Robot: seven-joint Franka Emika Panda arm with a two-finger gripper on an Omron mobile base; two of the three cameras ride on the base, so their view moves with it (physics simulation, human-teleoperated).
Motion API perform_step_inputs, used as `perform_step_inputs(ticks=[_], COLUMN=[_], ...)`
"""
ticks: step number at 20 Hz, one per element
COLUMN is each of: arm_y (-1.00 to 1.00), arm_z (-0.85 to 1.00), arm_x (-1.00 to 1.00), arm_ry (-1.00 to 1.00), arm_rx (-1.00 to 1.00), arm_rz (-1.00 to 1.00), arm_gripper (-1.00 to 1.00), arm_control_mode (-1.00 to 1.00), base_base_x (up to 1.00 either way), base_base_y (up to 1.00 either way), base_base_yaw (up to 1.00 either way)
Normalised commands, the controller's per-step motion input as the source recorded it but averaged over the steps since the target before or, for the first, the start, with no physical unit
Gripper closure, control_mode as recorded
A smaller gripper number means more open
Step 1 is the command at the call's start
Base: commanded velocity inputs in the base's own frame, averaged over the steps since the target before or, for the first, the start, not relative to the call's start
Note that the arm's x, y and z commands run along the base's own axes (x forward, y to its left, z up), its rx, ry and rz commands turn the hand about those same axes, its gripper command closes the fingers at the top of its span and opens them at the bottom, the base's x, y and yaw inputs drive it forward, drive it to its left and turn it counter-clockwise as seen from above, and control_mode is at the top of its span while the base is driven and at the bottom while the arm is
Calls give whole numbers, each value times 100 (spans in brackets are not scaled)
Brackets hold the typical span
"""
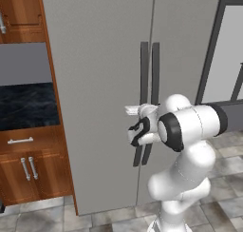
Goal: Retrieve the chicken drumstick from the fridge and place it on the saucepan with marinade on the stove.
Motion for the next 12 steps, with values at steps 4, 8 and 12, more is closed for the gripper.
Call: perform_step_inputs(ticks=[4,8,12], arm_y=[100,100,100], arm_z=[51,71,47], arm_x=[-48,-89,-100], arm_ry=[25,30,34], arm_rx=[0,0,0], arm_rz=[16,22,23], arm_gripper=[100,100,100], arm_control_mode=[-100,-100,-100], base_base_x=[0,0,0], base_base_y=[0,0,0], base_base_yaw=[0,0,0])
